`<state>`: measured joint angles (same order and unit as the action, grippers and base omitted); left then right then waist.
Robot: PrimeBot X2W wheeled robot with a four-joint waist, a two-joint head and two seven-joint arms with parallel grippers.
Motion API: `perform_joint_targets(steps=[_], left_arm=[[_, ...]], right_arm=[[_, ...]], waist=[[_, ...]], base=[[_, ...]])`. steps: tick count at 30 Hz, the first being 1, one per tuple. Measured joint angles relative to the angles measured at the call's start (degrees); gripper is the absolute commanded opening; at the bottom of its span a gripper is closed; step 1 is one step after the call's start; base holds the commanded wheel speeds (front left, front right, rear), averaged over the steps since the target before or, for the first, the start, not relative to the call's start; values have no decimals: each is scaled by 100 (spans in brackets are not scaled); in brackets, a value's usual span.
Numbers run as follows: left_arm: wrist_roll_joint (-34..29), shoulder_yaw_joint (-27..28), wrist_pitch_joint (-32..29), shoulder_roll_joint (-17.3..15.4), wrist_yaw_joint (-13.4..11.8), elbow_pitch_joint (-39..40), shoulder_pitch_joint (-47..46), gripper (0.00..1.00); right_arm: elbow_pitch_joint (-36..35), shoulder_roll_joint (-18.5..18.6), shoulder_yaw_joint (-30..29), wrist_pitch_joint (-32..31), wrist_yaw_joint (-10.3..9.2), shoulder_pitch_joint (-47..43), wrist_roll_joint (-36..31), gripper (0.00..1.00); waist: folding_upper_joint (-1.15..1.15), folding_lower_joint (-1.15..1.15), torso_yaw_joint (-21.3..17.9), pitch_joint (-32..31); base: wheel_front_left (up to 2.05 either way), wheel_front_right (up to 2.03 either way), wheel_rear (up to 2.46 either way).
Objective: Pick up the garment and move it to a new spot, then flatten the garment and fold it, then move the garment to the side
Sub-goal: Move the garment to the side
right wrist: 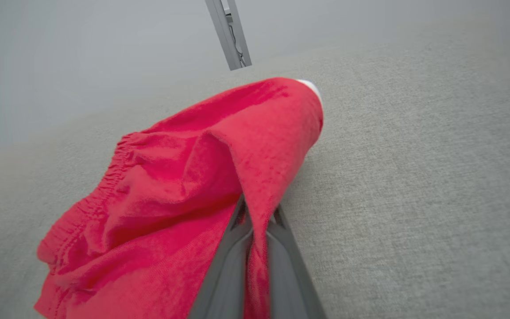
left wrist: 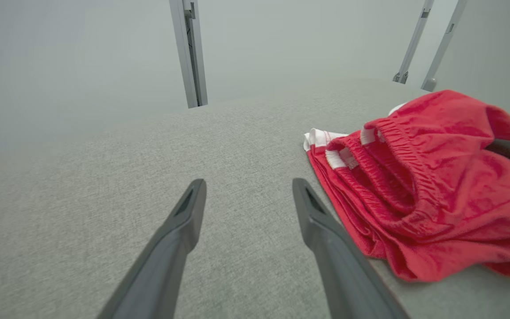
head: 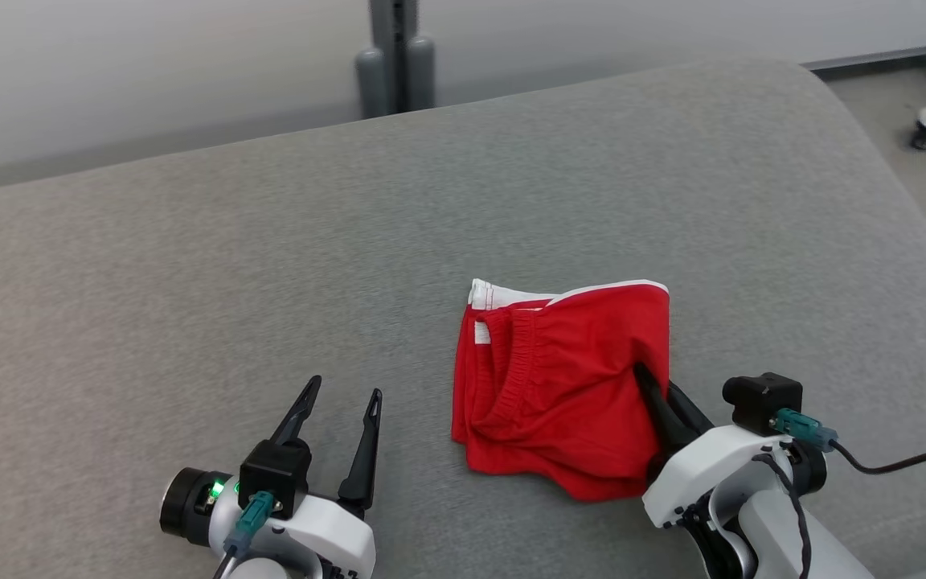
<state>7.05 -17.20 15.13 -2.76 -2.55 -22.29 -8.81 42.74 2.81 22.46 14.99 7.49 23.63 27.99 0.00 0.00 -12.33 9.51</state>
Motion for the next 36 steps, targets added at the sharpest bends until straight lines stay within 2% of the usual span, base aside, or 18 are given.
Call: perform_joint_targets(steps=[8,11,14,17,21,33,36], left_arm=[[-114,-31,0,3,26,-25,-149,100],[-183,-33,0,3,54,-10,-219,100],[-248,-23,0,4,83,-5,-237,100],[-333,-22,0,-2,108,34,-301,100],[-378,-38,0,2,142,169,-427,100],[-597,-19,0,-126,176,441,-699,100],[-597,-24,0,-131,176,483,-700,100]], right_arm=[[-194,-1,192,0,0,-19,82,0],[-167,3,124,0,0,27,-31,0],[-88,-1,-43,0,0,213,-331,0],[79,63,-334,-1,1,468,-697,0],[313,396,-822,0,1,909,-1051,0],[1859,1923,-2592,0,1,2298,-2519,0],[2092,2170,-3069,0,1,2446,-2952,0]], waist=[[0,0,-1009,86],[0,0,-1184,205],[0,0,-1189,348],[0,0,-1040,426],[0,0,-712,537],[0,0,513,1133],[0,0,778,1263]], base=[[0,0,0],[0,0,0],[0,0,0],[0,0,0],[0,0,0],[0,0,0],[0,0,0]])
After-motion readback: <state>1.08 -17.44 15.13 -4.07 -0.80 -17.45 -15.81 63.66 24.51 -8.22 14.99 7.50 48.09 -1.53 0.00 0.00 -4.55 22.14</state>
